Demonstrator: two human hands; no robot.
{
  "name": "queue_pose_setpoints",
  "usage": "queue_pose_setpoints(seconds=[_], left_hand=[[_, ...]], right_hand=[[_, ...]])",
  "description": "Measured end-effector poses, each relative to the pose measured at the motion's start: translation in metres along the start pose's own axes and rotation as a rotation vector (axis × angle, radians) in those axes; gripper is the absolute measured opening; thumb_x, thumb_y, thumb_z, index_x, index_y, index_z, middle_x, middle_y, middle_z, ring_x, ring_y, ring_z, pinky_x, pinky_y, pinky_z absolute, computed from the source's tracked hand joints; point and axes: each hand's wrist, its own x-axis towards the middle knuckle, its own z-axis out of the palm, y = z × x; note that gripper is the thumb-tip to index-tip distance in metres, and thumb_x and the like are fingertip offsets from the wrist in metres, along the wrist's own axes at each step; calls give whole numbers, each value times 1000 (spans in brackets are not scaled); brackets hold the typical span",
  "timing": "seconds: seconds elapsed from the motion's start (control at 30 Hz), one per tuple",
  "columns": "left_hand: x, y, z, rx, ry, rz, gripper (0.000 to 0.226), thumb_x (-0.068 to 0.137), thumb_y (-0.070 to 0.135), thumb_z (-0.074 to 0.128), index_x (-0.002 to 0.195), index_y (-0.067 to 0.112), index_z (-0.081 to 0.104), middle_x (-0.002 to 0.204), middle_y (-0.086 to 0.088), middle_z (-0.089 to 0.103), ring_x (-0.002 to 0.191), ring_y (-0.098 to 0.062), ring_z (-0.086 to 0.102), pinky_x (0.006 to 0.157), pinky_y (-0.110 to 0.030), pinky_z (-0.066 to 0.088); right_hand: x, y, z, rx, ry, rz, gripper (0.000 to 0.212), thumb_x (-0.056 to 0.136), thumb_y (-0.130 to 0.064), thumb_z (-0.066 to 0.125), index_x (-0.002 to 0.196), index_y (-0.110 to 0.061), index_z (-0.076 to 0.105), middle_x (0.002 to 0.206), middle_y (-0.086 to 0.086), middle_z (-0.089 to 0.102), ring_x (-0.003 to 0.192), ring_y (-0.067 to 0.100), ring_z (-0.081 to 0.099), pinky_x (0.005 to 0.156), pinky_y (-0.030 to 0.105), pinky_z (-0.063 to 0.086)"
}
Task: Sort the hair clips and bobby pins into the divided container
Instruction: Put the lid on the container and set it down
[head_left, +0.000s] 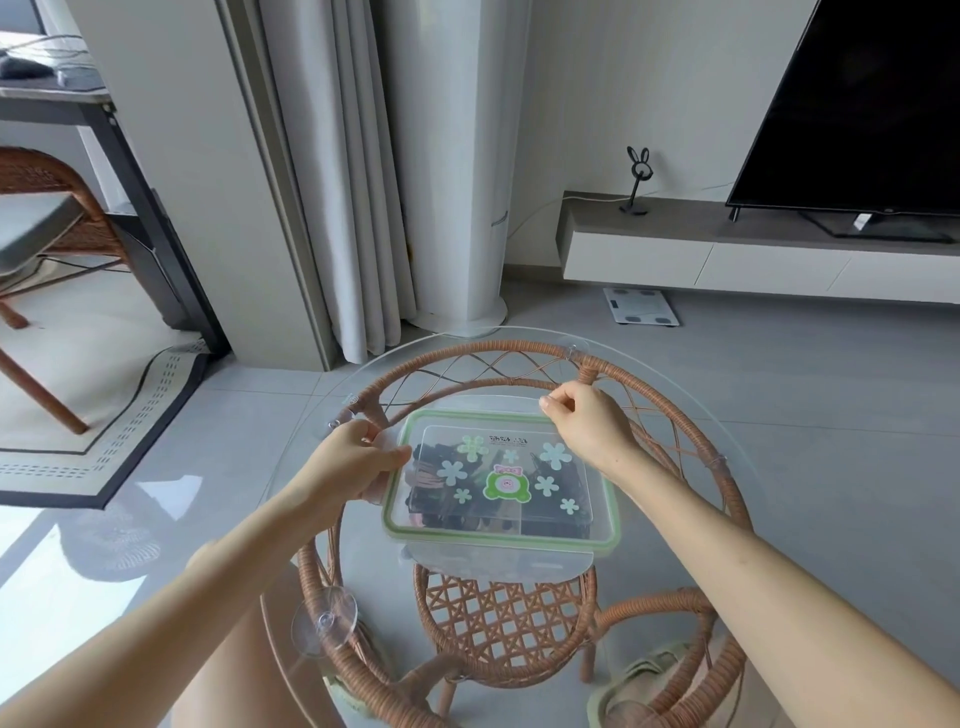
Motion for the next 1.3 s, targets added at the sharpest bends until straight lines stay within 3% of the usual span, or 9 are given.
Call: queue_pose_setpoints(seconds=[0.2, 0.4, 0.5, 0.67, 0.8, 0.93, 1.03, 1.17, 1.3], left_hand=[[-2, 1, 4, 46, 43, 14, 20, 86, 13, 62, 101, 4, 52, 91, -16, 66, 70, -22, 64, 66, -30, 57], [-3, 1, 5, 59, 38, 20, 23, 88, 14, 61, 105, 4, 50, 79, -7, 62, 63, -17, 62, 58, -25, 54], [-4, 0, 5, 135, 107, 37, 35, 86, 19, 62, 112, 11, 40, 89, -6, 56, 71, -19, 57, 60, -27, 49], [6, -6, 1, 685, 167, 96, 53, 88, 45, 51, 119, 3, 41, 116, -17, 53, 100, -32, 53, 74, -32, 39], [-1, -8, 6, 981, 60, 157, 51, 98, 41, 24, 103, 0, 54, 83, -11, 57, 93, -34, 59, 68, -32, 40], [-10, -7, 14, 1105, 37, 251, 54, 101, 27, 9, 93, 1, 56, 59, -3, 41, 69, -26, 54, 66, -36, 49], [-3, -11, 11, 1031, 10, 223, 52, 100, 25, 10, 90, 1, 55, 56, -3, 37, 54, -20, 41, 48, -29, 35], [7, -16, 4, 902, -72, 197, 56, 100, 33, 12, 64, 5, 44, 55, -7, 35, 58, -27, 40, 75, -41, 46], [15, -22, 1, 784, -121, 222, 59, 98, 43, 15, 50, 11, 27, 53, -9, 35, 57, -23, 39, 79, -43, 46]], right_hand=[[-36, 3, -21, 66, 353, -84, 32, 89, -32, 51, 112, -10, 53, 103, 9, 60, 97, 26, 55, 77, 33, 44], [-93, 22, -26, -191, 80, 103, 61, 91, -52, 36, 133, -8, 38, 135, 10, 51, 119, 25, 51, 89, 32, 44], [-96, 19, -22, -215, 94, 122, 58, 90, -54, 37, 123, -6, 45, 123, 10, 58, 107, 26, 57, 76, 30, 44], [-92, 11, -26, -568, 114, 48, 57, 90, -59, 25, 97, -7, 49, 90, 8, 62, 69, 23, 52, 47, 26, 30], [-93, 6, -27, -781, 76, -41, 58, 93, -55, 17, 74, -11, 48, 64, 3, 50, 56, 19, 46, 41, 22, 21], [-88, 7, -26, -603, -57, -43, 58, 97, -43, 18, 51, -13, 34, 50, 0, 37, 48, 16, 41, 40, 23, 21], [-84, 7, -31, -473, -153, -8, 57, 98, -41, 19, 50, -14, 34, 49, 1, 38, 45, 12, 38, 41, 24, 23], [-68, 7, -45, -351, -410, 67, 57, 98, -41, 20, 50, -13, 31, 46, 0, 34, 41, 14, 36, 46, 27, 30], [-56, 13, -54, -120, -613, 208, 49, 97, -46, 26, 59, -15, 34, 46, -1, 28, 37, 11, 29, 43, 19, 36]])
